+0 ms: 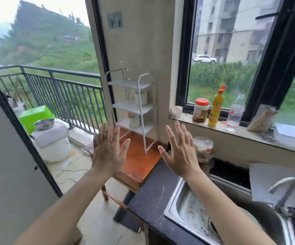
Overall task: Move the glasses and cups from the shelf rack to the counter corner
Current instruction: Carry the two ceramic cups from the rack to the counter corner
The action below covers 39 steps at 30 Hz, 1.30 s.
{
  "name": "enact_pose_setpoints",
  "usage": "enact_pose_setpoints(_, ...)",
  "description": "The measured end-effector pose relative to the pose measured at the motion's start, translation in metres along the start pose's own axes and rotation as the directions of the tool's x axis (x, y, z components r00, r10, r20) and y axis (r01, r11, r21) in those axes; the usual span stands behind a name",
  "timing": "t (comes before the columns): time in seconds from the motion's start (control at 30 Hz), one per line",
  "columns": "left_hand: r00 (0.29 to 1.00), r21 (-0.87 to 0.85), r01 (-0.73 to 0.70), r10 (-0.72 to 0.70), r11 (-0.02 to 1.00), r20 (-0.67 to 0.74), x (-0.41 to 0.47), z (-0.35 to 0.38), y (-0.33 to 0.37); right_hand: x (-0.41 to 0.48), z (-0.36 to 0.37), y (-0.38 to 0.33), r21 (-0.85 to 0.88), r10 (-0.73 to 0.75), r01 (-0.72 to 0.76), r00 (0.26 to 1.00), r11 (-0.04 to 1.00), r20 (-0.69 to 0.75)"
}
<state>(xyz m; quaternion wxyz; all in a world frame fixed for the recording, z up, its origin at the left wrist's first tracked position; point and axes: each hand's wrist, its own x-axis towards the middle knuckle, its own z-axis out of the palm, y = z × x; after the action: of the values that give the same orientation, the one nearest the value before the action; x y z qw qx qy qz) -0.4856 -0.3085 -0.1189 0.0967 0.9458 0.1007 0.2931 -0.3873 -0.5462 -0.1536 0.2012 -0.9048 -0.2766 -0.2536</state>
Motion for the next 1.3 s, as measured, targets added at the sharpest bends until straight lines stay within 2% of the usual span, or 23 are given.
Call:
enact_pose_setpoints(0.17,0.998,0.031,0.061,-0.061,0.998,-0.011,0.038,0.019,-0.06,0.065,0.062,-0.028,0.057,-0.096,0.093,0.994,0.994,0.048)
enact_pose_setpoints(0.37,0.996,0.018,0.077,-0.078,0.997,0.035,0.095,0.074,-0.136,0.12,0.137,-0.043,-0.002,-0.11,0.11,0.99,0.994,0.089)
enact_pose_setpoints(0.5,0.994,-0.021,0.003,0.0,1.0,0.111,0.149,0.113,-0.185,0.162,0.18,-0.053,-0.054,-0.021,0.025,0.997,0.998,0.074)
enact_pose_setpoints(0.67,0.972,-0.144,-0.062,0.092,0.988,0.217,0.221,0.149,-0.243,0.213,0.227,-0.076,-0.094,0.159,-0.15,0.983,0.984,0.096)
enact_pose_setpoints(0.77,0.96,-0.146,-0.129,0.16,0.981,0.231,0.256,0.172,-0.268,0.233,0.251,-0.085,-0.129,0.243,-0.226,0.96,0.965,0.136)
enact_pose_setpoints(0.93,0.925,-0.172,-0.125,0.177,0.977,0.337,0.285,0.216,-0.293,0.245,0.299,-0.087,-0.167,0.328,-0.294,0.914,0.941,0.238)
enact_pose_setpoints(1.03,0.886,-0.146,-0.109,0.162,0.983,0.434,0.29,0.246,-0.303,0.254,0.334,-0.079,-0.087,0.378,-0.37,0.868,0.925,0.322)
enact_pose_setpoints(1.13,0.821,-0.13,-0.104,0.159,0.986,0.548,0.294,0.27,-0.31,0.272,0.367,-0.068,0.02,0.471,-0.521,0.787,0.854,0.398)
enact_pose_setpoints(1.23,0.739,-0.176,-0.046,0.152,0.983,0.657,0.302,0.289,-0.316,0.295,0.397,-0.054,0.197,0.571,-0.69,0.699,0.696,0.43)
enact_pose_setpoints(1.3,0.718,-0.202,0.006,0.136,0.979,0.682,0.31,0.298,-0.317,0.306,0.414,-0.045,0.304,0.599,-0.736,0.672,0.605,0.436)
